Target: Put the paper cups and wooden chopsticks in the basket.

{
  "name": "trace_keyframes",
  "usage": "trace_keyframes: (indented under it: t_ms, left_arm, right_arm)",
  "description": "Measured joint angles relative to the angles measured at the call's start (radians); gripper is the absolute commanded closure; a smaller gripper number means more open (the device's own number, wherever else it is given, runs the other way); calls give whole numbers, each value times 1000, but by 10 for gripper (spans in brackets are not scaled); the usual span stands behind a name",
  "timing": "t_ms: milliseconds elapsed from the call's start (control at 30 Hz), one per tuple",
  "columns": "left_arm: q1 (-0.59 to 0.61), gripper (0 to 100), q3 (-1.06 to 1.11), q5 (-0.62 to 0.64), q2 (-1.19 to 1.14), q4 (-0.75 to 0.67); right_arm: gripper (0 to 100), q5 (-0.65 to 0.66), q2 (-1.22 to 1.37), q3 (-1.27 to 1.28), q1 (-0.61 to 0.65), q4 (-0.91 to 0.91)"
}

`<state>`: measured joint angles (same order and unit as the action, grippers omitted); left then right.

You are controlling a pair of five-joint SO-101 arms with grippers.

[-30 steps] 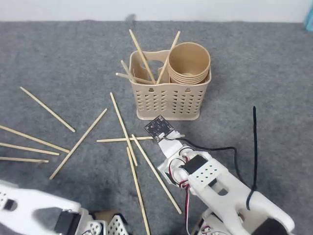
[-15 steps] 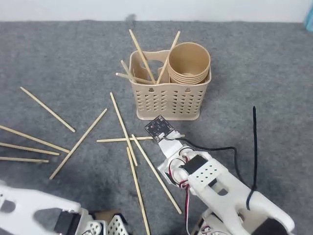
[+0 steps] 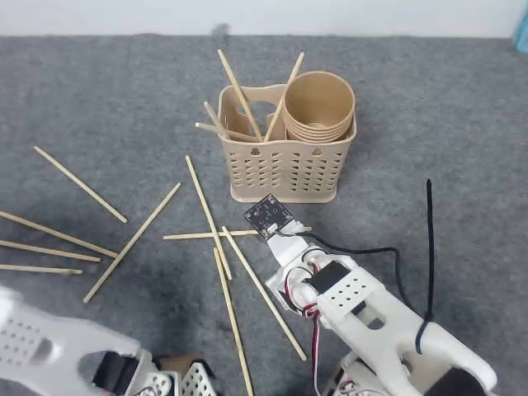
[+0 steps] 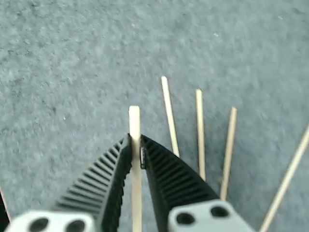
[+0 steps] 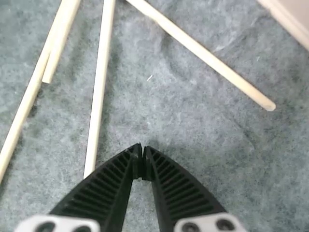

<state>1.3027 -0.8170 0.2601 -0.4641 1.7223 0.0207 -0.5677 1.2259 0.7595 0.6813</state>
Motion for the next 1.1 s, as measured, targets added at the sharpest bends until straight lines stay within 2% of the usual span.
trace_keyframes:
  t_ms: [267, 533, 767, 933, 1100]
  left_arm:
    - [-97, 991, 292, -2, 344, 0]
    - [-275, 991, 532, -2, 647, 0]
    - [-465, 990, 551, 21, 928, 0]
    - [-621, 990, 551, 49, 1033, -5]
    - [-747, 990, 551, 114, 1059, -114]
  right_arm:
    - [986, 0, 0, 0, 0, 0]
    - [986, 0, 0, 0, 0, 0]
    - [986, 0, 0, 0, 0, 0]
    - [986, 0, 0, 0, 0, 0]
    - [986, 0, 0, 0, 0, 0]
